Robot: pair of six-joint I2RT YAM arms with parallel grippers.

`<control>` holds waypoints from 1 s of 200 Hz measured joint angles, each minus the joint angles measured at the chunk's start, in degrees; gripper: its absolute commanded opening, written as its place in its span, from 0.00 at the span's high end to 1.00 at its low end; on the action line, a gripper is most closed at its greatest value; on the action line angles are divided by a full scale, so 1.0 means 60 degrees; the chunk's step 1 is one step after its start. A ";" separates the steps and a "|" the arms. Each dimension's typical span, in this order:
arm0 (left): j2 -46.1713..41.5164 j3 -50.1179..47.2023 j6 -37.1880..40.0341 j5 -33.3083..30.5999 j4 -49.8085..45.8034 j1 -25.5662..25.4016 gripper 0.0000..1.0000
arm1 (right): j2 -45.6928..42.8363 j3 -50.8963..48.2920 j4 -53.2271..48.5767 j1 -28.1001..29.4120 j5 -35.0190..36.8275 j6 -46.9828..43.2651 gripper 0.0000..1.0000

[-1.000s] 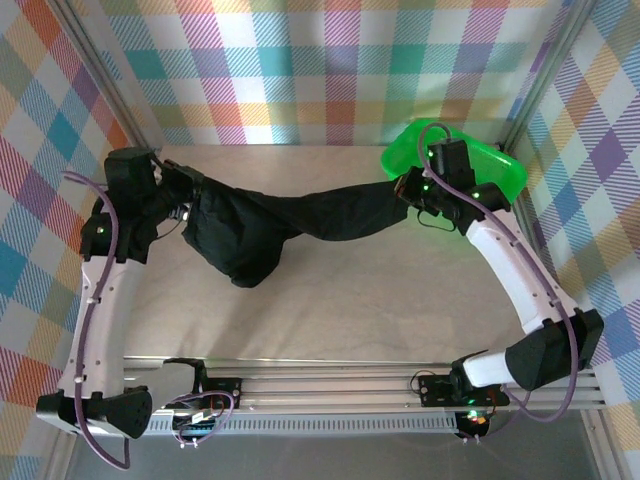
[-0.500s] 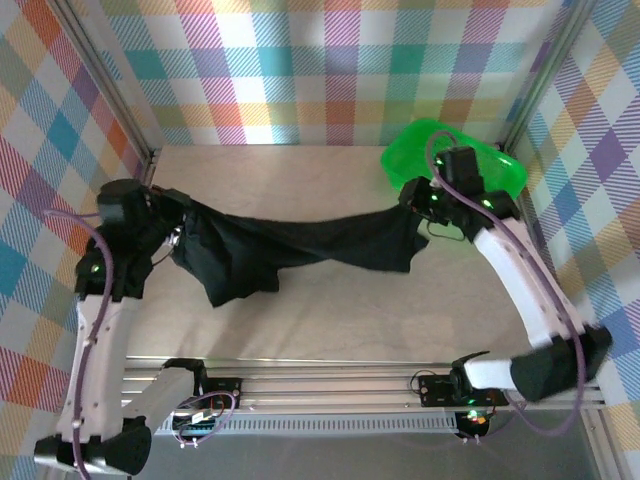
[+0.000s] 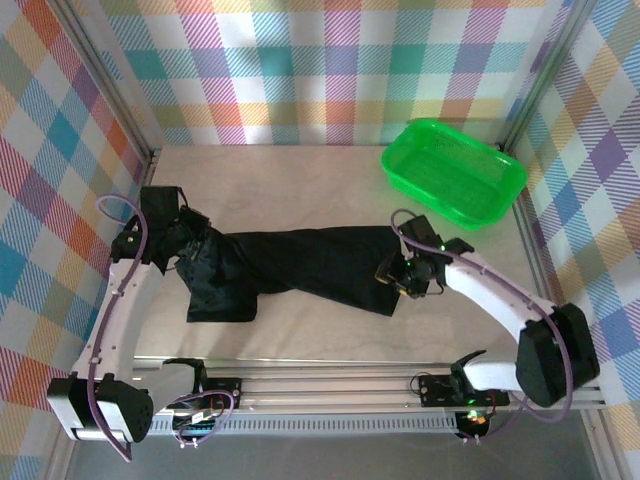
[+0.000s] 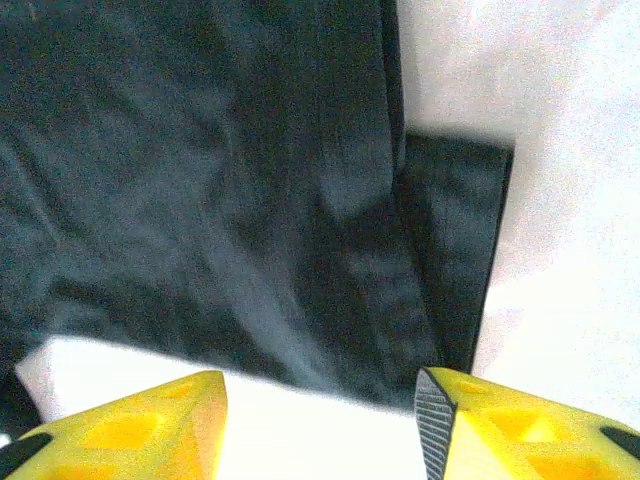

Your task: Fold and stack the t-shirts

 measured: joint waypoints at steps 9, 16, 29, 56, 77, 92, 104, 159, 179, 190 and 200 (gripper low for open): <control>0.0000 0.0000 0.0007 0.0007 -0.0004 0.0000 1.00 | -0.0142 -0.0404 0.0069 -0.0011 -0.0106 0.0277 0.44; 0.0000 0.0000 0.0007 0.0007 -0.0004 0.0000 1.00 | -0.0131 -0.0637 0.0098 -0.0011 -0.0153 0.0386 0.44; 0.0000 0.0000 0.0007 0.0025 -0.0004 0.0000 1.00 | 0.0091 -0.0841 0.0120 -0.0011 -0.0233 0.0437 0.44; 0.0000 0.0000 0.0076 0.0073 -0.0007 0.0000 1.00 | 0.1224 -0.0663 0.0506 0.0015 -0.0543 0.0066 0.43; 0.0000 0.0000 0.0080 0.0076 -0.0011 0.0000 1.00 | 0.2124 -0.0350 0.0732 0.0058 -0.0718 -0.0171 0.52; 0.0000 0.0000 0.0084 0.0095 -0.0011 0.0000 1.00 | 0.2444 -0.0262 0.0816 0.0098 -0.0805 -0.0211 0.67; 0.0000 0.0000 0.0084 0.0157 -0.0007 0.0000 1.00 | 0.2510 -0.0226 0.0871 0.0102 -0.0852 -0.0204 0.87; 0.0295 0.0678 0.0149 0.0437 -0.0084 0.0033 1.00 | 0.1989 0.1938 0.0273 0.0080 -0.0386 -0.0670 1.00; 0.0448 0.1672 0.0149 0.0499 -0.0073 0.0040 1.00 | 0.1359 0.3676 0.0386 -0.0091 -0.0321 -0.1166 1.00; 0.0474 0.2284 0.0146 0.0492 0.0022 0.0040 1.00 | 0.1027 0.4495 0.0543 -0.0270 -0.0328 -0.1435 1.00; 0.0477 0.2849 0.0142 0.0474 0.0098 0.0040 1.00 | 0.0743 0.5176 0.0729 -0.0503 -0.0357 -0.1639 1.00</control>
